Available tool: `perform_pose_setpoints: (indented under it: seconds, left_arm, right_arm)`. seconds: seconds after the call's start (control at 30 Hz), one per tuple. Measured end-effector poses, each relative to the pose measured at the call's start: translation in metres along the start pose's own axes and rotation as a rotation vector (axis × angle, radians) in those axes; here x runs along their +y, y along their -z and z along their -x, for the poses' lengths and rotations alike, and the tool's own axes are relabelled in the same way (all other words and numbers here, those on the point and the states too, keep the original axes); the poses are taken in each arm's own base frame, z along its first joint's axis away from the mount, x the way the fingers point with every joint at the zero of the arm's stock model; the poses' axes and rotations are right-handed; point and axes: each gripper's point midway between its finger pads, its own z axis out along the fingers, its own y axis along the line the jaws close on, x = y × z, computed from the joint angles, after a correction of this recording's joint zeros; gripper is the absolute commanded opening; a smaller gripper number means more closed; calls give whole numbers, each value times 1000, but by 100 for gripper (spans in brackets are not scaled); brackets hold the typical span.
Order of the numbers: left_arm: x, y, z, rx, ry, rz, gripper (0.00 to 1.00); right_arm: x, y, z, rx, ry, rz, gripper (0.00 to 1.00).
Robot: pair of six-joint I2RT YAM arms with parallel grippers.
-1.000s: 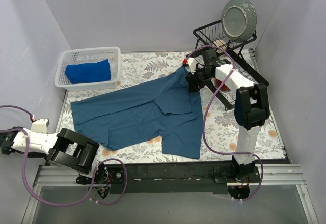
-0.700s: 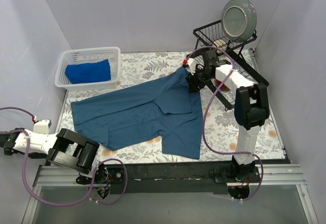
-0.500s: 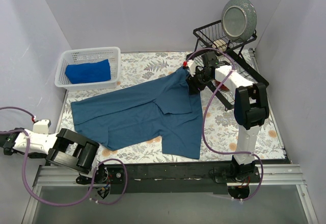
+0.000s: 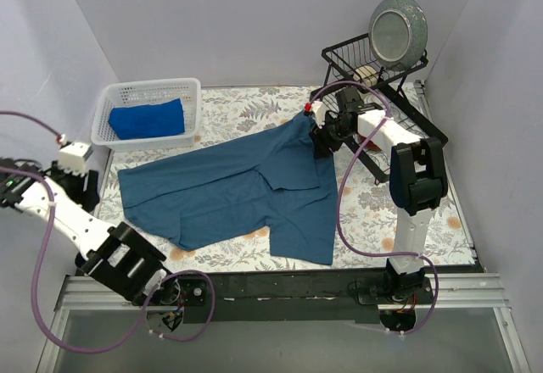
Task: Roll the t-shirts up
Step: Fold the T-shirt at the center of the board.
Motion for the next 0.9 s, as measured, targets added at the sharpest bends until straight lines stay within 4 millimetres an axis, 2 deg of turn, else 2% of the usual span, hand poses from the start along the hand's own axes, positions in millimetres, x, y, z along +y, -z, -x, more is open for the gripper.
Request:
perform_pose_setpoints:
  seconds: [0.13,0.23,0.33,0.43,0.5,0.6,0.7,0.9]
  left_arm:
    - [-54,-35,50,-83,0,-186,57]
    - [-88,-61,69,-93,48,-278,57]
    - [-112,-85,88,-89,94,-330,56]
    - [-127,-112,105,-80,133,-352,53]
    - [-127,-134,111,-63,179,-339,50]
    - [-111,-173,108,-14,276,-271,41]
    - [-97,-205,96,45,346,-215,30]
    - [-85,-249,71,141,405,-160,26]
  right_arm:
    - [-1,0,5,-20,9,-1,55]
    - [-6,0,14,-38,18,-7,54]
    - [-15,-1,28,-79,29,-28,54]
    - [-28,-4,49,-124,38,-57,54]
    - [-39,-8,65,-159,49,-79,54]
    - [-50,-13,84,-200,69,-105,54]
    - [-48,-17,90,-210,71,-105,54]
    - [-40,-23,96,-211,81,-100,53]
